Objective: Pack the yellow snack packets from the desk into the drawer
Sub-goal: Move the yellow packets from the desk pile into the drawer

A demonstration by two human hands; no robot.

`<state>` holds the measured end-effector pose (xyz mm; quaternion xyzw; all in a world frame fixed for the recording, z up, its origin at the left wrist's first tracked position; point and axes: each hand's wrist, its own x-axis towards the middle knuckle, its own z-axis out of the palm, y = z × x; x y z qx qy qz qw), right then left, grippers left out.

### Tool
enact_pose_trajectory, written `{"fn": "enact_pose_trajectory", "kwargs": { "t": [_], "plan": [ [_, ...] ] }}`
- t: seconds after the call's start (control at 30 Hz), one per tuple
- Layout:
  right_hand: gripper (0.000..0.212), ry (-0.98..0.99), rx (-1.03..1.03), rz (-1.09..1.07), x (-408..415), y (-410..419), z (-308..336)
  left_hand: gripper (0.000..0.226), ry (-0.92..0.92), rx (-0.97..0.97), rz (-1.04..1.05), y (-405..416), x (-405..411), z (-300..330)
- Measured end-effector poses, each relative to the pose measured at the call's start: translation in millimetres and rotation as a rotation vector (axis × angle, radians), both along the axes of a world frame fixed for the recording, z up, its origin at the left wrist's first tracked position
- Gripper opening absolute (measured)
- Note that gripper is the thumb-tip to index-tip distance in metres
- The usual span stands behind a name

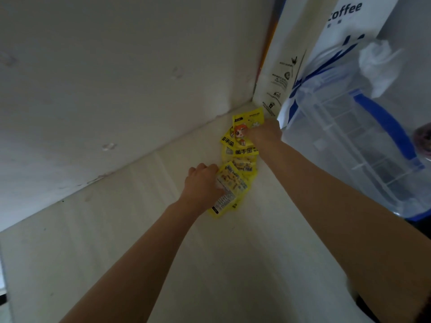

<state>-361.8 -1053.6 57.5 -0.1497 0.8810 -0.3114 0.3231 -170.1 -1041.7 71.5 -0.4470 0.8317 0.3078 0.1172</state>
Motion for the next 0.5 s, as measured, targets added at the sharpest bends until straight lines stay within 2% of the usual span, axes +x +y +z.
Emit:
{"fn": "enact_pose_trajectory", "kwargs": {
  "t": [0.13,0.3,0.4,0.5],
  "plan": [
    [0.031,-0.004,-0.061,0.01,0,4,4,0.035,0.017,0.037,0.108,0,7,-1],
    [0.047,0.081,-0.059,0.042,0,9,11,0.029,0.023,0.014,0.2,4,5,0],
    [0.035,0.124,-0.12,0.107,0,16,21,0.03,0.04,0.023,0.195,9,0,-1],
    [0.033,0.103,-0.161,0.157,-4,29,24,0.036,0.06,0.014,0.203,15,-9,0]
  ]
}}
